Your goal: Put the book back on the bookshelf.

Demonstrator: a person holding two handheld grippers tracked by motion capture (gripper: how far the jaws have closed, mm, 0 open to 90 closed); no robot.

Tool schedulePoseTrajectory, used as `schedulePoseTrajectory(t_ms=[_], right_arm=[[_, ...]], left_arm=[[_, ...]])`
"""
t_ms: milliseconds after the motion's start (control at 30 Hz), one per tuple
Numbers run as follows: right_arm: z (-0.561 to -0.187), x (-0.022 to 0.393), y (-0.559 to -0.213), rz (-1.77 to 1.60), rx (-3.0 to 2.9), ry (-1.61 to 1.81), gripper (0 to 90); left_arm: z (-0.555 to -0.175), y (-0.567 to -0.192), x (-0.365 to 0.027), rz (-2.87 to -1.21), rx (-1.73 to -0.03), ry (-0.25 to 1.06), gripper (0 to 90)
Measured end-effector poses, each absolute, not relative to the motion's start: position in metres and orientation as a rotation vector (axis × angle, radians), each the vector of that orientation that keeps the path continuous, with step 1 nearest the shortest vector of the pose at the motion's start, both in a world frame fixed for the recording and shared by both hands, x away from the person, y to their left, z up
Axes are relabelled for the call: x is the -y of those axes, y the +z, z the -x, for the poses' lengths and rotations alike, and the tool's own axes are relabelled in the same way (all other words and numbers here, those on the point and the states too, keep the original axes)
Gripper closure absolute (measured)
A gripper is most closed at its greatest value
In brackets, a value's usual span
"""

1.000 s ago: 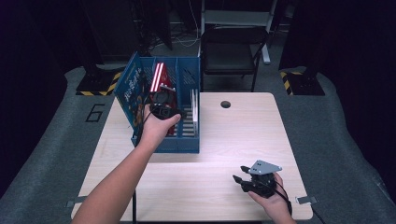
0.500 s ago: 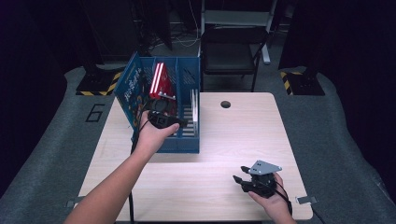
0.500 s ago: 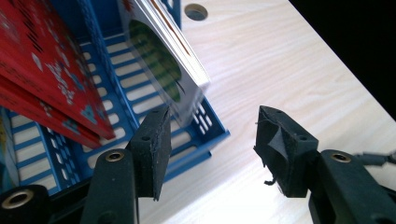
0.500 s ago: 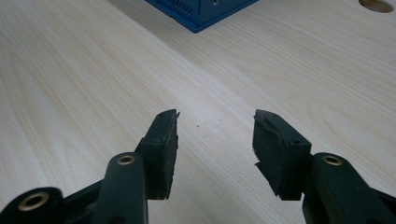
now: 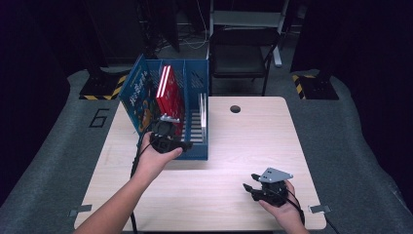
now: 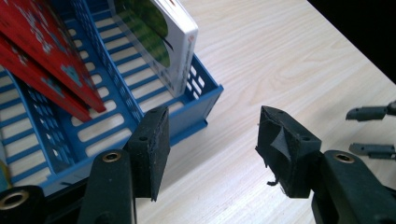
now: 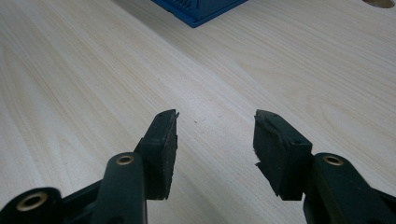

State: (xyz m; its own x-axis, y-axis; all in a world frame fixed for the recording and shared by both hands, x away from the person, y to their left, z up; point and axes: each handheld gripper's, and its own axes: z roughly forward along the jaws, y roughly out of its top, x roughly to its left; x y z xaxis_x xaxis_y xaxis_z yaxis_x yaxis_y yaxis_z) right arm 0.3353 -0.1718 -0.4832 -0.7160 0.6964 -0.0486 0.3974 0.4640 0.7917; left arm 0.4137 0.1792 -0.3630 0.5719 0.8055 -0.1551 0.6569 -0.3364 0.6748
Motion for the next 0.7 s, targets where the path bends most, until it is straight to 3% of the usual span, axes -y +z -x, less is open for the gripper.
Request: schedulePoseTrajectory(t_ms=[700], right_arm=[[-0.336,0.171,-0.486,-0.929,-2.354,1.105,49.2]], left_arm=[[-0.378,-0.423,-0.189,-2.105,-1.106,0.293,44.5]])
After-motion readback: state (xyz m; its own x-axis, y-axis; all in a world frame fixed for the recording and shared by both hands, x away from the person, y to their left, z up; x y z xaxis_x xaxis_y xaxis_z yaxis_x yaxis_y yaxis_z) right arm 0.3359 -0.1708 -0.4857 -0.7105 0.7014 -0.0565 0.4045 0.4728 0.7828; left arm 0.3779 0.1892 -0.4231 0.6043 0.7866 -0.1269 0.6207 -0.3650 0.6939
